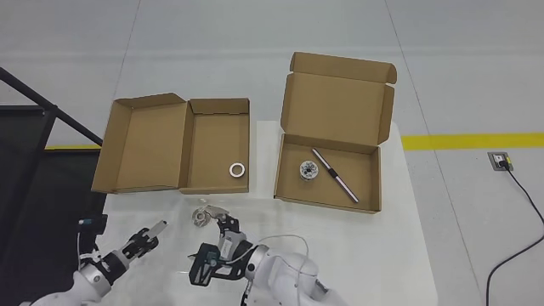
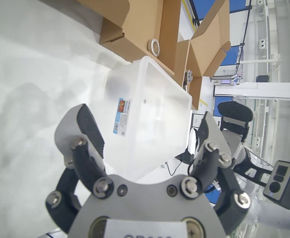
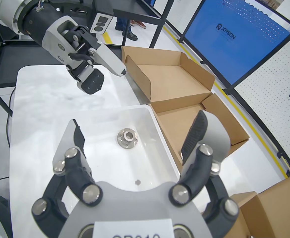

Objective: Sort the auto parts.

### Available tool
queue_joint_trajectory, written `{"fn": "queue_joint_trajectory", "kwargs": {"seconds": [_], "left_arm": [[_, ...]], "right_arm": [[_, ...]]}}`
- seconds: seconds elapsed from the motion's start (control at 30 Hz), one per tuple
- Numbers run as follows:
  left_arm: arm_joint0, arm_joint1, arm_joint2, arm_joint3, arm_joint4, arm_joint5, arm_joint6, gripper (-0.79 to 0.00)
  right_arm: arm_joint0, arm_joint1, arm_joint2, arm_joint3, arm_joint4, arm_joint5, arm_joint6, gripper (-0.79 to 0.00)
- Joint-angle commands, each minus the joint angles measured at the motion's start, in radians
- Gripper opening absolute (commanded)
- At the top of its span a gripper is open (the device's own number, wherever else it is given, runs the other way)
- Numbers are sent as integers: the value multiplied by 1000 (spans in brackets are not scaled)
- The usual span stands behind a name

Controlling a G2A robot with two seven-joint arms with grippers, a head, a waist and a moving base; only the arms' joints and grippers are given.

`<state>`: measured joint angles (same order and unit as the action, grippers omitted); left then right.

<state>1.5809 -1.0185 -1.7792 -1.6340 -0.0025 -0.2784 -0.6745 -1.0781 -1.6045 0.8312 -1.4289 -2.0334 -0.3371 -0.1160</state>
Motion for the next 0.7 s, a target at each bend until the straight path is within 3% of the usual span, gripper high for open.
{"fn": "queue_joint_trajectory", "kwargs": {"seconds": [0.0, 0.33, 0.67], "left_arm": [[-13, -2, 20, 2, 3, 4, 15, 0], [-77, -10, 111, -1, 63, 47, 67, 0], [-81, -11, 153, -34, 99, 43, 59, 0]], "right_arm": [[-21, 10, 20, -13, -6, 9, -54, 0], [-178, 69, 139, -107, -58, 26, -225, 0], [-257, 101, 194, -174, -61, 4, -242, 0]]}}
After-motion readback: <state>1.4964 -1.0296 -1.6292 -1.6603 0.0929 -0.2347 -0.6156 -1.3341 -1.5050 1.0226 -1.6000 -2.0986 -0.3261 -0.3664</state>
